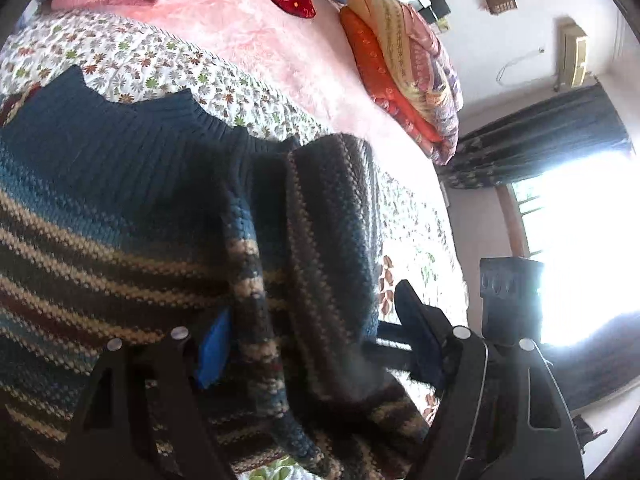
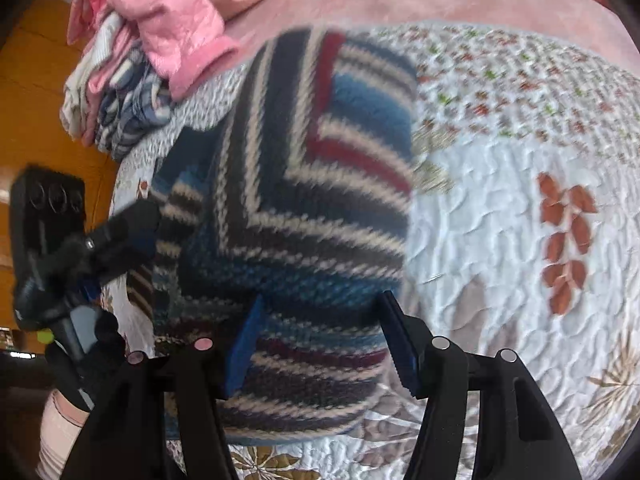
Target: Fold small clothes
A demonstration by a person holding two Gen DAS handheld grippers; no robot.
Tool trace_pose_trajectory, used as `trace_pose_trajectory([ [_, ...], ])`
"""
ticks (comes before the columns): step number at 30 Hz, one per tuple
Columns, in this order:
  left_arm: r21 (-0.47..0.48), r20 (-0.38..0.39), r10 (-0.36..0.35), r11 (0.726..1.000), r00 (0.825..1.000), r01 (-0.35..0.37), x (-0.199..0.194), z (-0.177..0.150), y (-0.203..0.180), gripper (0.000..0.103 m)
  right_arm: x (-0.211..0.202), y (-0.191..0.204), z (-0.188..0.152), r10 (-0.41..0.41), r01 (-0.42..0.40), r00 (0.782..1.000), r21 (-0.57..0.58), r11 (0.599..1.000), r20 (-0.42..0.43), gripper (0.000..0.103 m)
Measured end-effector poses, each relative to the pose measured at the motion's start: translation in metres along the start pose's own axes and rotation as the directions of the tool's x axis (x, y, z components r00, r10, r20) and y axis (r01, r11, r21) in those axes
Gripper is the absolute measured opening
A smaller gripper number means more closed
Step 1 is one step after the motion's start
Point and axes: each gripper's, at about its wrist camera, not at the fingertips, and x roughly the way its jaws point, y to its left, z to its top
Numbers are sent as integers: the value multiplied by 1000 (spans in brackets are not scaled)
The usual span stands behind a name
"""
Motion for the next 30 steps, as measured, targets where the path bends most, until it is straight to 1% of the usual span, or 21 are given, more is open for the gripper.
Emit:
trace_pose_trajectory([
  [3,20,-23,40,999,999,-40,13,-2,-1,75,7,14,-4,-31,31,1000,-36,999,1,63],
  [5,19,-31,49,999,998,-48,22,-3,-1,76,8,22,-7,-48,49,999,-62,997,7,66],
  [7,19,-31,54,998,998,-54,29,-2,-3,77,9,26,-9,-59,60,998,-84,995,11,66],
  [10,66,-37,76,995,996,-74,36,-4,-12,77,10,28,-11,-56,57,998,-91,994,15,66],
  [11,89,-36,90,992,995,-87,39,-4,-17,76,10,28,-11,-53,54,998,-92,994,15,66],
  [13,116,-32,115,987,993,-110,42,-3,-23,61,10,29,-11,-51,52,999,-94,994,15,66],
  [14,129,-30,141,982,990,-136,44,-3,-25,48,10,29,-11,-51,52,999,-94,994,14,66],
  [15,136,-26,153,980,988,-148,44,-2,-25,39,9,29,-11,-50,51,999,-97,994,12,66],
  [17,135,-9,150,980,989,-147,41,-1,-24,30,6,29,-11,-42,43,999,-101,994,9,66],
  [18,134,-1,143,981,990,-142,39,0,-23,27,3,28,-11,-35,35,999,-100,994,7,66],
  [21,127,29,125,984,992,-128,28,2,-26,24,-11,24,-8,10,-9,1000,-82,997,7,66],
  [25,108,68,80,990,994,-87,4,10,-30,23,-41,13,-2,65,-61,995,-54,997,71,66],
  [26,90,78,60,994,995,-67,-4,14,-29,23,-50,7,1,85,-82,992,-33,996,93,67],
  [28,55,96,41,997,995,-46,-19,22,-27,23,-55,-2,4,114,-115,988,4,993,108,68],
  [30,47,117,48,997,992,-54,-37,25,-25,23,-53,-11,5,127,-131,986,38,991,104,68],
])
